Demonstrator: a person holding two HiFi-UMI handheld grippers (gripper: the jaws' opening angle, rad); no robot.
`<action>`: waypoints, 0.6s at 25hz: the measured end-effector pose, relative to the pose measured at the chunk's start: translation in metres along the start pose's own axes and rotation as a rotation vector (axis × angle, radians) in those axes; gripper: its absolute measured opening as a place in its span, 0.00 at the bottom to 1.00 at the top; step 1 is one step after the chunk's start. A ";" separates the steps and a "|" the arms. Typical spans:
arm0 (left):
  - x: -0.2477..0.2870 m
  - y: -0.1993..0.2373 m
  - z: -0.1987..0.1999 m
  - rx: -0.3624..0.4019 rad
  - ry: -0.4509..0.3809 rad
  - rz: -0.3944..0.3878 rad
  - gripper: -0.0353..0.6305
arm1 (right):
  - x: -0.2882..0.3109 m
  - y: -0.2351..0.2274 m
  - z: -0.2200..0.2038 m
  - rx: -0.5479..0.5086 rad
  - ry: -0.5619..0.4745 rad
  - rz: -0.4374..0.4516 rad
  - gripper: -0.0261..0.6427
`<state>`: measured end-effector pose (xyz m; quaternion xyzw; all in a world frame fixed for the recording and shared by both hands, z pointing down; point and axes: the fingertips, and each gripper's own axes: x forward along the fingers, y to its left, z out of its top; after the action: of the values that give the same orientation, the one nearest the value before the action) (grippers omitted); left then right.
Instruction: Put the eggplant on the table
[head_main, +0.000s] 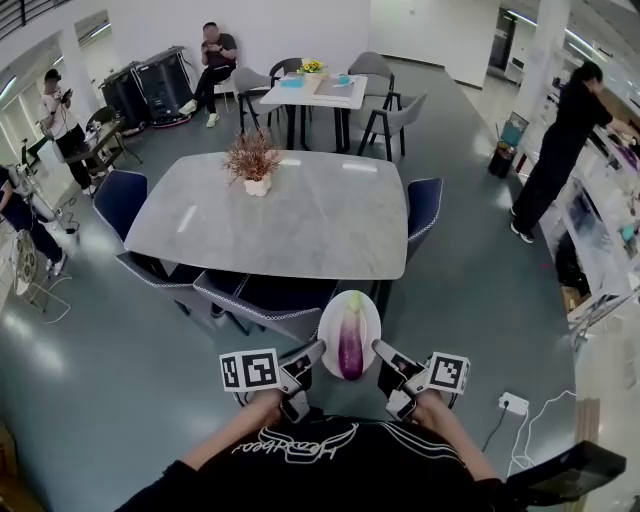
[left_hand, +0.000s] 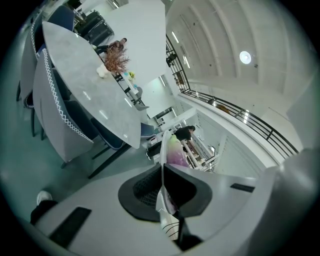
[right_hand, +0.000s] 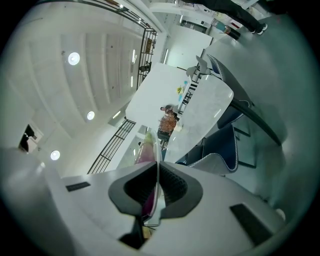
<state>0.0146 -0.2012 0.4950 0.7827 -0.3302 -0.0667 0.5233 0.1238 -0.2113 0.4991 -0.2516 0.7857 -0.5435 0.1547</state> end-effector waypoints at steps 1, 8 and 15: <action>0.003 0.000 0.002 0.001 0.004 -0.003 0.09 | 0.001 -0.002 0.003 0.001 -0.004 -0.002 0.07; 0.024 0.015 0.038 -0.006 0.017 -0.021 0.09 | 0.029 -0.013 0.031 0.005 -0.024 -0.023 0.07; 0.042 0.054 0.105 -0.003 0.023 0.002 0.09 | 0.097 -0.035 0.065 0.037 -0.027 -0.027 0.07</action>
<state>-0.0244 -0.3198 0.5049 0.7822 -0.3250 -0.0576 0.5285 0.0853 -0.3259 0.5109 -0.2664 0.7699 -0.5567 0.1625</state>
